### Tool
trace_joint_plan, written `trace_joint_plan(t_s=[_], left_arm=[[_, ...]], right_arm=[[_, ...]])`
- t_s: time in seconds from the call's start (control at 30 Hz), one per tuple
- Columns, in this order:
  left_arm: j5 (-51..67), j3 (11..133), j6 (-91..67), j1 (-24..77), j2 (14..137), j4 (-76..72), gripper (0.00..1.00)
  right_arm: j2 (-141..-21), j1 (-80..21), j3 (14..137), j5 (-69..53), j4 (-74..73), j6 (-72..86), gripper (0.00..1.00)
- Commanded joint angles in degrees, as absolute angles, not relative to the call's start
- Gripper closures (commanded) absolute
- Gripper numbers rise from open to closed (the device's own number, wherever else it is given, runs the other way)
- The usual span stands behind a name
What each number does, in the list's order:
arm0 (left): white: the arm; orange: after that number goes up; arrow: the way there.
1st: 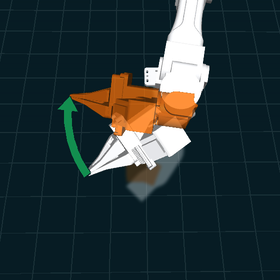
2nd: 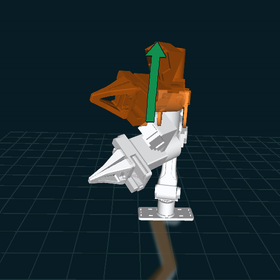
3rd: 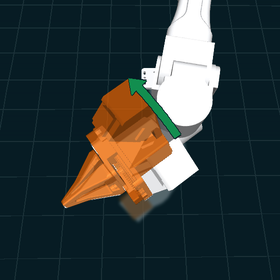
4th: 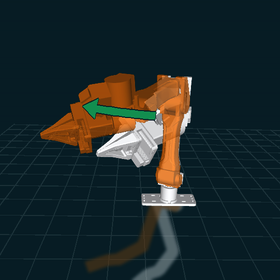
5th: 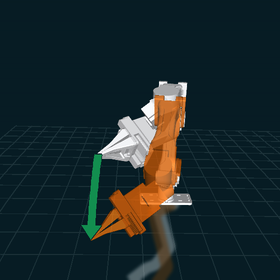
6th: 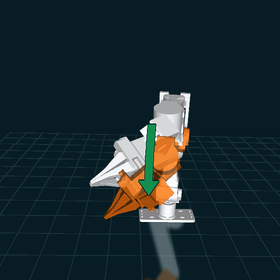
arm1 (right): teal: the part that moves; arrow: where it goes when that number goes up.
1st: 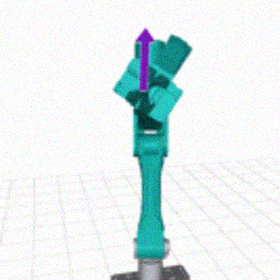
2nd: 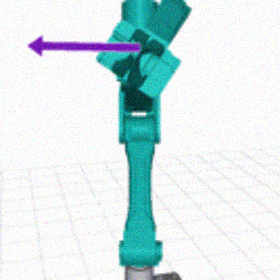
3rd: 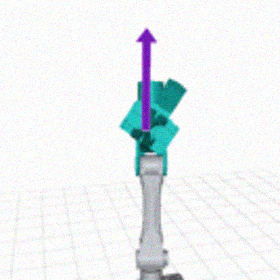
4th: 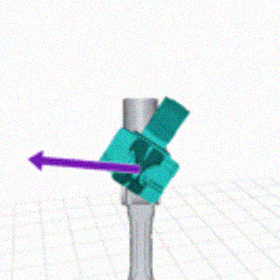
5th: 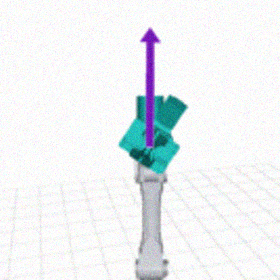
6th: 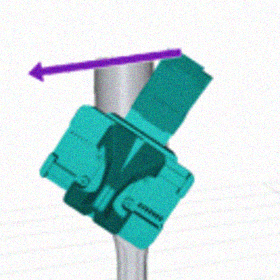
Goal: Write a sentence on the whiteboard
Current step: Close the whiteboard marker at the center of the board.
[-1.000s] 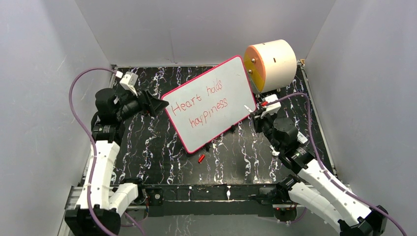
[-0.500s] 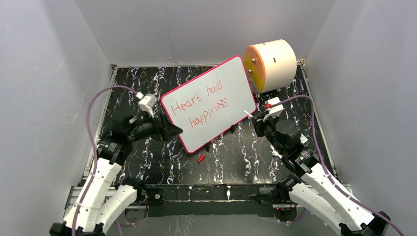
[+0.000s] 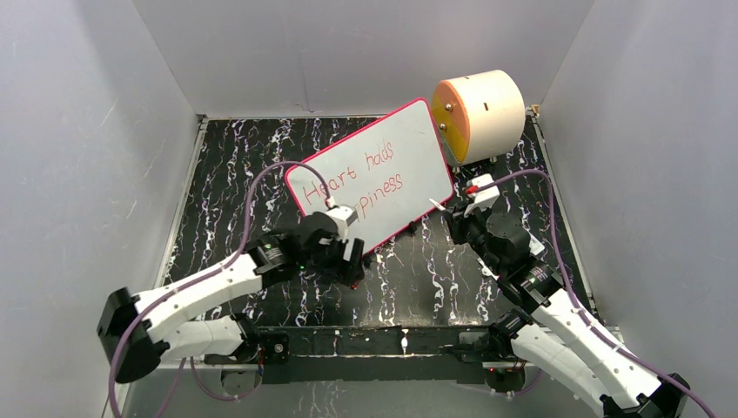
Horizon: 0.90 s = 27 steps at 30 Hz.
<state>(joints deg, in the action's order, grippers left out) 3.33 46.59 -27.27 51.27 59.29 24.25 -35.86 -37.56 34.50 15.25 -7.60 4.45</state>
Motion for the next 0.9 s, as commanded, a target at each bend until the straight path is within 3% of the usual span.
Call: trace_joint_plan(t_s=[0.0, 0.37, 0.87], left_arm=[[-7.1, 47.9, -29.2, 55.7, 66.1, 24.8, 0.26], [-5.8, 52.0, -28.0, 58.4, 81.9, 26.5, 0.49], [-4.0, 55.6, -26.1, 57.0, 92.1, 25.7, 0.59]], right_arm=[[-35.0, -37.4, 34.1, 15.7, -6.1, 5.0, 1.0], [-33.5, -37.4, 33.7, 16.4, -6.3, 4.5, 1.0], [-32.4, -37.4, 33.5, 16.5, -6.4, 4.0, 1.0]])
